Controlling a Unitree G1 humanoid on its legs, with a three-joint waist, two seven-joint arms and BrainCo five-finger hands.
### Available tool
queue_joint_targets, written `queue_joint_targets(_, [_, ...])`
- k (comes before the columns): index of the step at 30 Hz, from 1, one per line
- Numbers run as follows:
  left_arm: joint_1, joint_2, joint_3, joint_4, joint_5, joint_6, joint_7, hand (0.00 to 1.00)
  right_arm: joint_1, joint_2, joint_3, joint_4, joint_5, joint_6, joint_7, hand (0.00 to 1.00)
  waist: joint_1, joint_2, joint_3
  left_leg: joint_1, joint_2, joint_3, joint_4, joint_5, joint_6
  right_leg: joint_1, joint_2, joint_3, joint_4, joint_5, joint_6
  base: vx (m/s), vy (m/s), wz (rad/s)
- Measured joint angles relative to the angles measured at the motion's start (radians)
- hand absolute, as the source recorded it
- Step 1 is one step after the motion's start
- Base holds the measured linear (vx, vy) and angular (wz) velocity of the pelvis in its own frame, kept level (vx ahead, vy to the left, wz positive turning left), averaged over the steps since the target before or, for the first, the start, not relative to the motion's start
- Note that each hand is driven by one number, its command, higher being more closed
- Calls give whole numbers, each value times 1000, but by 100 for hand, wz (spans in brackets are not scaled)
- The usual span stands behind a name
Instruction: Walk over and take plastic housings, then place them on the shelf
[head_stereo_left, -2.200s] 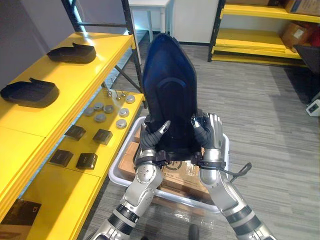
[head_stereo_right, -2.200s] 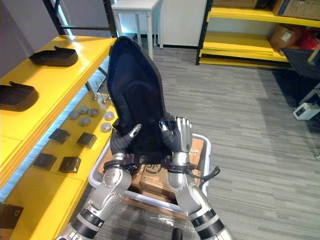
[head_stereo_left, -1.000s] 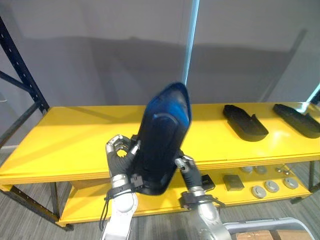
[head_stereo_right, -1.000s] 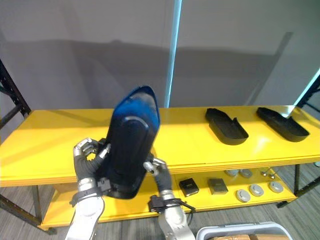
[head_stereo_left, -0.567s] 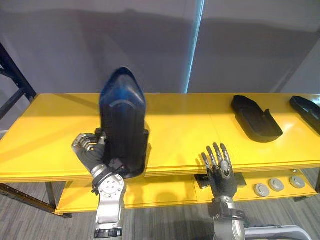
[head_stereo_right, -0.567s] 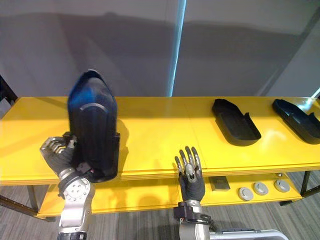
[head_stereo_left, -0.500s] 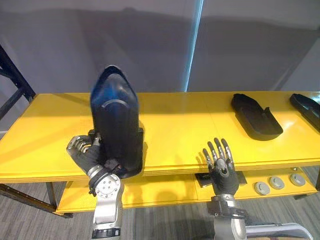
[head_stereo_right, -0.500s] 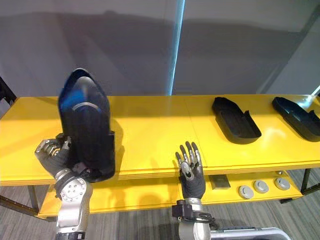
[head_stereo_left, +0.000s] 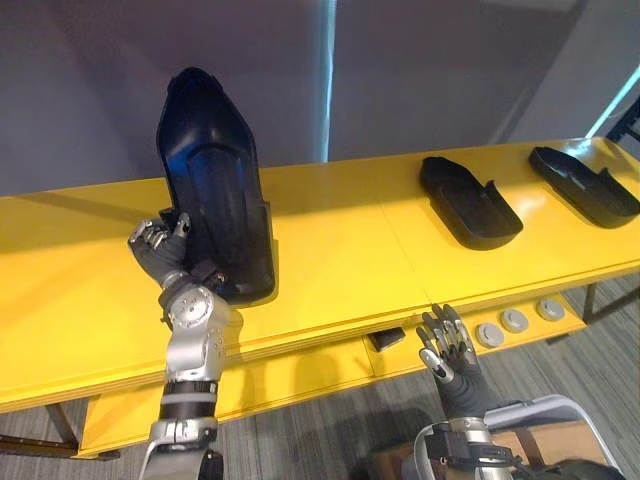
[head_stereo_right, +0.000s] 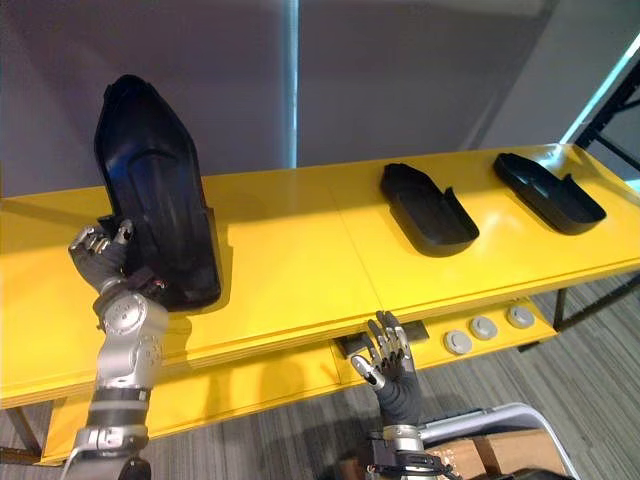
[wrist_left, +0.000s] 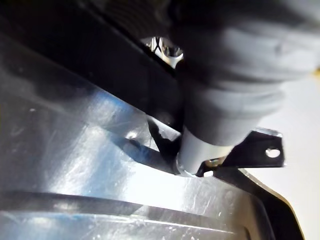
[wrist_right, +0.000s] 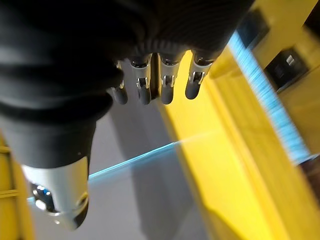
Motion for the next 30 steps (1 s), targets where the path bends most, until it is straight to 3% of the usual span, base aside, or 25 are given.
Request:
queue_joint_targets(4, [-68, 73, -45, 112, -66, 16, -26, 100, -10, -23, 41, 28, -6, 17, 10, 0, 1, 11, 44, -23, -1, 4, 6, 11, 3, -16, -1, 9, -15, 21, -3, -51, 12, -4])
queue_joint_targets(14, [-145, 92, -53, 211, -126, 31, -34, 100, -31, -51, 79, 72, -28, 52, 15, 0, 3, 14, 124, -38, -4, 1, -5, 32, 7, -32, -1, 11, -19, 36, -4, -41, 27, 1])
queue_joint_targets(15, [-148, 93, -57, 210, -133, 26, -37, 0, -37, -50, 79, 72, -28, 52, 15, 0, 3, 13, 125, -38, -5, 1, -6, 32, 7, -33, -1, 11, -21, 36, -3, 17, 53, 0])
queue_joint_targets(22, [-177, 94, -103, 213, -214, 3, -68, 0, -70, -52, 108, 81, -27, 57, 15, 0, 3, 13, 126, -41, -10, 0, -15, 35, 10, -26, -7, 11, -50, 51, -1, 23, 62, 0])
queue_joint_targets(30, [-193, 91, -129, 220, -214, 1, -67, 0, -70, -58, 118, 94, -27, 58, 15, 0, 0, 13, 145, -31, -10, 0, -16, 35, 10, -14, -8, 11, -51, 52, -1, 8, 57, 0])
